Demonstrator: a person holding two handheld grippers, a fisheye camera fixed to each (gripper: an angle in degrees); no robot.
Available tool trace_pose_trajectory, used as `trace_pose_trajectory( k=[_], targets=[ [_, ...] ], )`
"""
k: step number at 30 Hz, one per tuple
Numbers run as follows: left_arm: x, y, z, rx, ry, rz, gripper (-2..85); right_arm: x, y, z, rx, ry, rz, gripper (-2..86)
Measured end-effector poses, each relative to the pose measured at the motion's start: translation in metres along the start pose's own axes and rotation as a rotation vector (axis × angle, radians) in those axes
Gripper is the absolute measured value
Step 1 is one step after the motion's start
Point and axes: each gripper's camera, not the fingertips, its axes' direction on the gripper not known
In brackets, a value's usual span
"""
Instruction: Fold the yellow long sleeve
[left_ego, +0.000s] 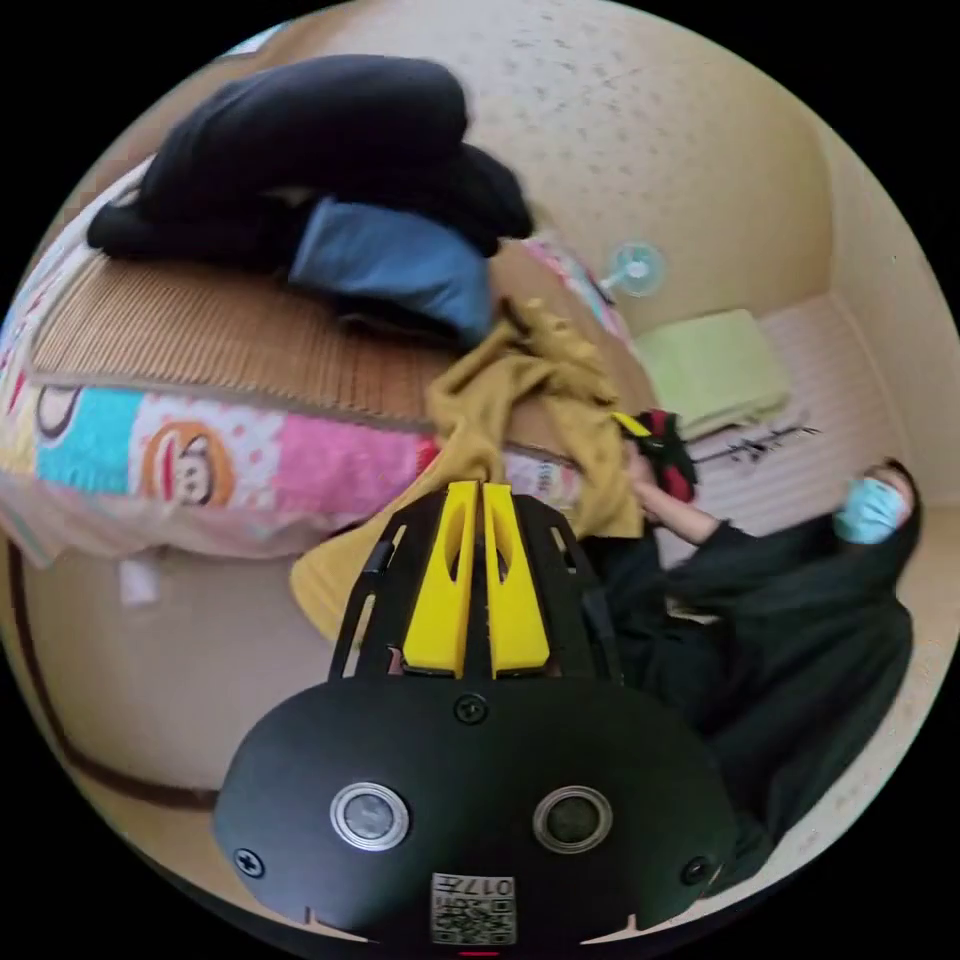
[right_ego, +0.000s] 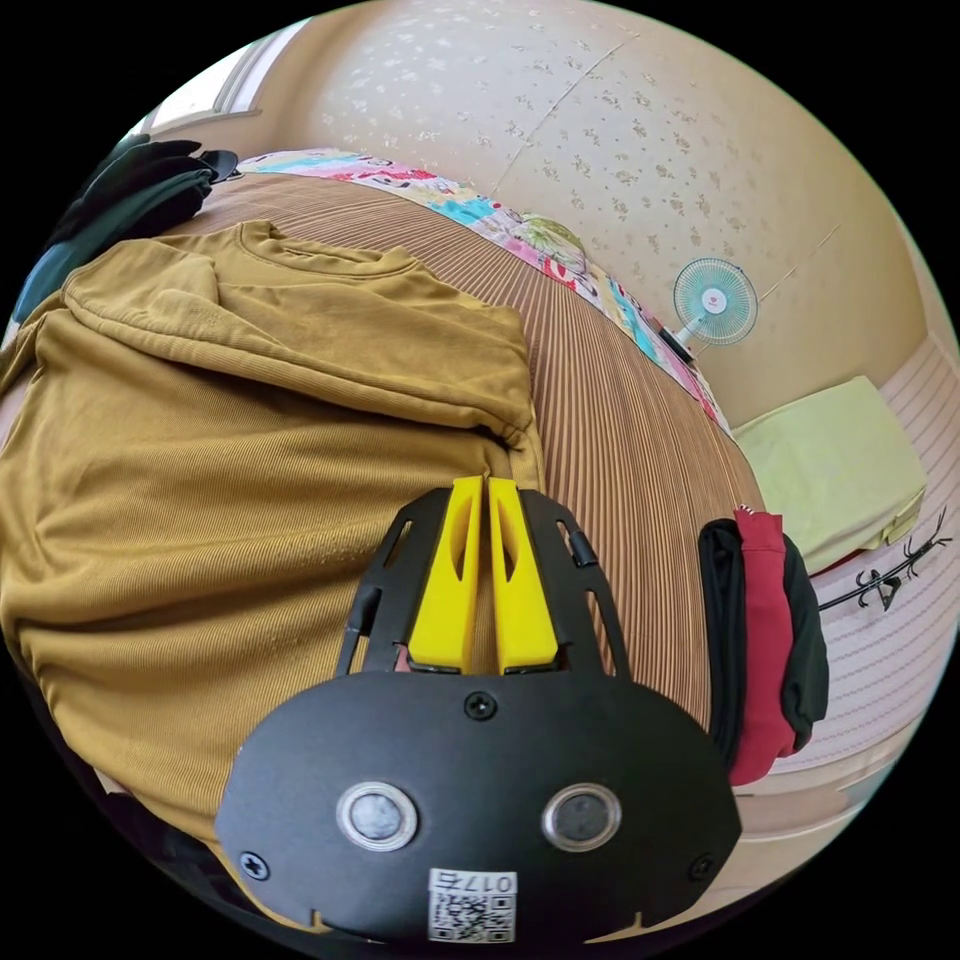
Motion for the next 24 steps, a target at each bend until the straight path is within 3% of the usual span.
trace_pose_trajectory(
  k=[4, 7, 11, 16, 21, 24],
  targets=[
    [0.071, -0.057, -0.061, 0.246, 0.244, 0.224, -0.9, -0.005, 0.004, 0.002, -0.001, 0.035, -0.014, 1.3],
    [0.109, -0.128, -0.050, 0.292, 0.397, 0.353, -0.8, -0.007, 0.007, 0.004, -0.001, 0.054, -0.022, 1.3],
    [0.148, -0.233, 0.069, 0.184, 0.473, 0.397, 0.2, 0.000, 0.012, 0.005, 0.002, 0.031, -0.010, 1.5],
    [0.141, -0.299, 0.253, 0.040, 0.627, 0.370, 6.4, 0.014, 0.019, 0.008, 0.008, -0.027, 0.018, 1.7],
    [0.081, -0.275, 0.313, 0.091, 0.453, 0.237, 6.4, 0.025, 0.025, 0.011, 0.013, -0.069, 0.043, 1.7],
    [0.031, -0.240, 0.321, 0.059, 0.257, 0.194, 6.3, 0.024, 0.029, 0.014, 0.013, -0.064, 0.043, 1.7]
  ],
)
